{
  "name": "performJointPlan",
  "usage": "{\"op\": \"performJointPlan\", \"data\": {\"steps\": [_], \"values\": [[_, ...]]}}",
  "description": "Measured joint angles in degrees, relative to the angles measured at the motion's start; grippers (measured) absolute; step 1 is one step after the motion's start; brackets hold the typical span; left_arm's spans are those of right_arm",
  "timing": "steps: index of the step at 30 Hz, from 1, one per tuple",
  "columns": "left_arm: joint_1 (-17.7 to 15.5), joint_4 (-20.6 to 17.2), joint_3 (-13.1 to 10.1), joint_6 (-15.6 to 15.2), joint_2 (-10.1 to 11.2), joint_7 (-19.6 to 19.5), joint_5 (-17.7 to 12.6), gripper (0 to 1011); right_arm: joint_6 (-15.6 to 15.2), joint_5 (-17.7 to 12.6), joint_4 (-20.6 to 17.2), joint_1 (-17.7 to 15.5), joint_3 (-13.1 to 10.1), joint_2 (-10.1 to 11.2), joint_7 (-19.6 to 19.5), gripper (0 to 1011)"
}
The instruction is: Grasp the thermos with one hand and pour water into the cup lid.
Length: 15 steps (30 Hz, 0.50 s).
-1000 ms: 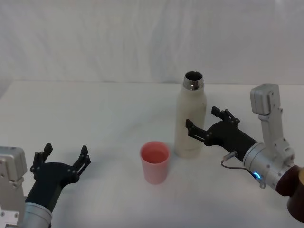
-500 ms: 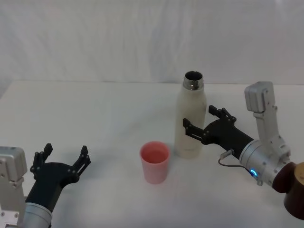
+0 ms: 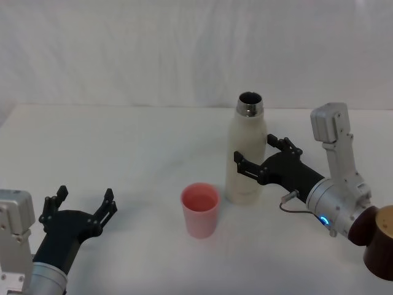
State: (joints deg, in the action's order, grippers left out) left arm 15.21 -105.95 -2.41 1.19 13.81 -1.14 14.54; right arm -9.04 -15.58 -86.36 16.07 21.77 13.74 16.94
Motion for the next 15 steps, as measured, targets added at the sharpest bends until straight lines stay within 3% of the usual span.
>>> {"op": "performJointPlan", "data": {"steps": [15], "values": [[0.0, 0.0, 0.0, 0.0, 0.0, 0.0, 0.0, 1001, 0.0, 0.3, 1.1, 0.8, 0.0, -0.6, 0.0, 1000]]}}
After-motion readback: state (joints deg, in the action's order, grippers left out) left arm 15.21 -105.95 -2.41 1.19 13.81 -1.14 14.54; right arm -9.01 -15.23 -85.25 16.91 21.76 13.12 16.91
